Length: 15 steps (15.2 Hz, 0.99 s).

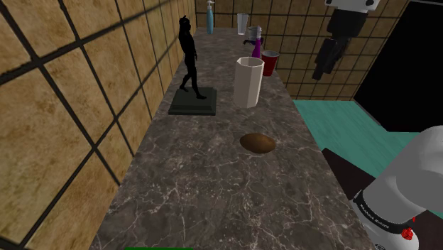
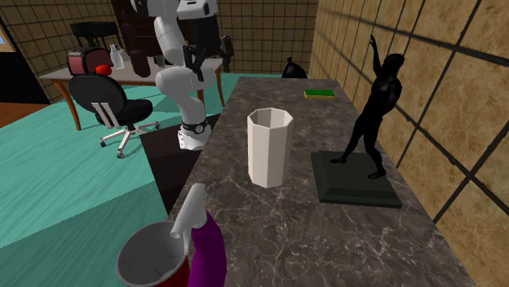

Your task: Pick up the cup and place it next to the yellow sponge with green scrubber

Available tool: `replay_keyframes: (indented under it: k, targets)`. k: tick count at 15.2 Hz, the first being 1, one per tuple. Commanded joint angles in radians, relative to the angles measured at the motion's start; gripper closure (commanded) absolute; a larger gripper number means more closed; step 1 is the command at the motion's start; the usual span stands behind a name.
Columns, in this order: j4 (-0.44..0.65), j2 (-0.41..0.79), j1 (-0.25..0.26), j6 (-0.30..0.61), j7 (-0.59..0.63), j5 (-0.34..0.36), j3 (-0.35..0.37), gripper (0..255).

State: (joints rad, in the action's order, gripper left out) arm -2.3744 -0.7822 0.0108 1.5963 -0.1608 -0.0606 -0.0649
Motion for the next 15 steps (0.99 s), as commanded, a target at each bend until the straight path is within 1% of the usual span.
replay_keyframes:
  k: [1, 8, 15]
  targets:
    - [0.000, 0.000, 0.000, 0.000, 0.000, 0.000, 0.000, 0]
    - [0.191, 0.297, -0.001, 0.093, 0.028, 0.014, 0.013, 0]
    - [0.445, 0.589, -0.006, 0.116, 0.058, 0.035, 0.018, 0]
